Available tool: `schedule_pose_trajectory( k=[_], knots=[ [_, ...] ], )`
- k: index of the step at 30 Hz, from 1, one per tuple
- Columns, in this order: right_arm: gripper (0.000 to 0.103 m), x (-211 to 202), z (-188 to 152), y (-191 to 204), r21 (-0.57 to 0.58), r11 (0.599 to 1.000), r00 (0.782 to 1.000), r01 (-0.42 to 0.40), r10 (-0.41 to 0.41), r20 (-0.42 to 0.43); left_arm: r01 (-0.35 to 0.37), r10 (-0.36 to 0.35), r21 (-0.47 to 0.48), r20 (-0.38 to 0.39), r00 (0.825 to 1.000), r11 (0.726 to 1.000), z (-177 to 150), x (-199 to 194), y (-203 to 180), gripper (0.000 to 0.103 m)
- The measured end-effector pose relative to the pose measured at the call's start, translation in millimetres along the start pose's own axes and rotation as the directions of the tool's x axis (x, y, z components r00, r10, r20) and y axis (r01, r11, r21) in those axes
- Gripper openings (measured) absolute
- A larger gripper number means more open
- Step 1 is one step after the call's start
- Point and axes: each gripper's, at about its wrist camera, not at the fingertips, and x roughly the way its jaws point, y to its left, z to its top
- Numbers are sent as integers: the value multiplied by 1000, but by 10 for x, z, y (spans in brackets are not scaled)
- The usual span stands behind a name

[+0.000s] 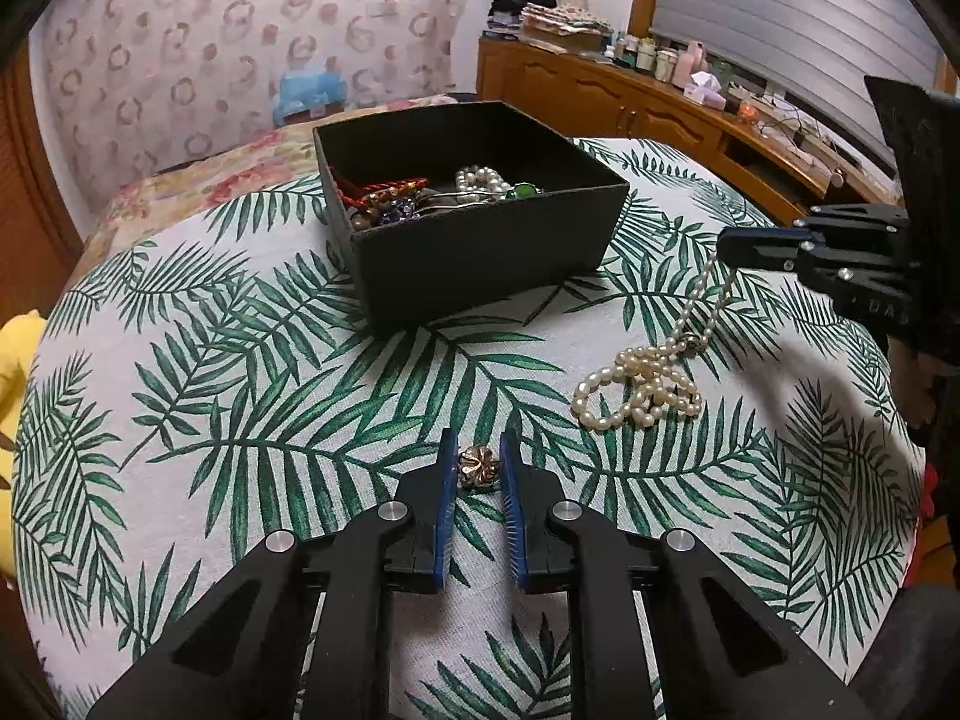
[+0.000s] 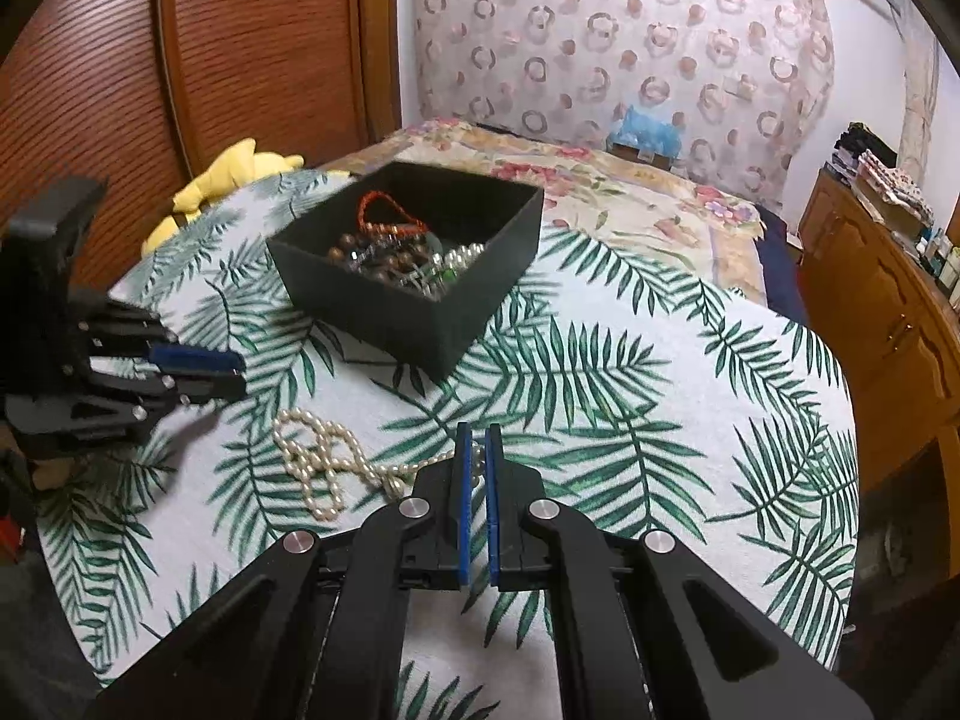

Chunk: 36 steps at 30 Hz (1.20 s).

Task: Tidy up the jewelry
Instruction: 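Drop the charm into the box with the left tool while the right tool lowers the pearls in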

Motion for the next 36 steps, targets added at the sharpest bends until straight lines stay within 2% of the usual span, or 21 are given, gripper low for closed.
schedule_pose_trajectory(
  k=[7,18,27,36],
  knots=[
    [5,-245,250,61,-13,999,996,-36,37,80,-5,6,-20,56,998,1000,144,-176,53,13],
    [5,-658,767,128,-69,997,976,-41,54,211,-37,38,-7,177,984,999,643,-433,99,13],
    [5,-876,1112,91,-85,996,956,-11,35,291,-44,49,-26,209,977,999,914,-409,214,13],
    [5,-1091,1565,-14,-95,995,927,13,24,375,-43,50,-39,211,976,998,1031,-302,276,13]
  ],
)
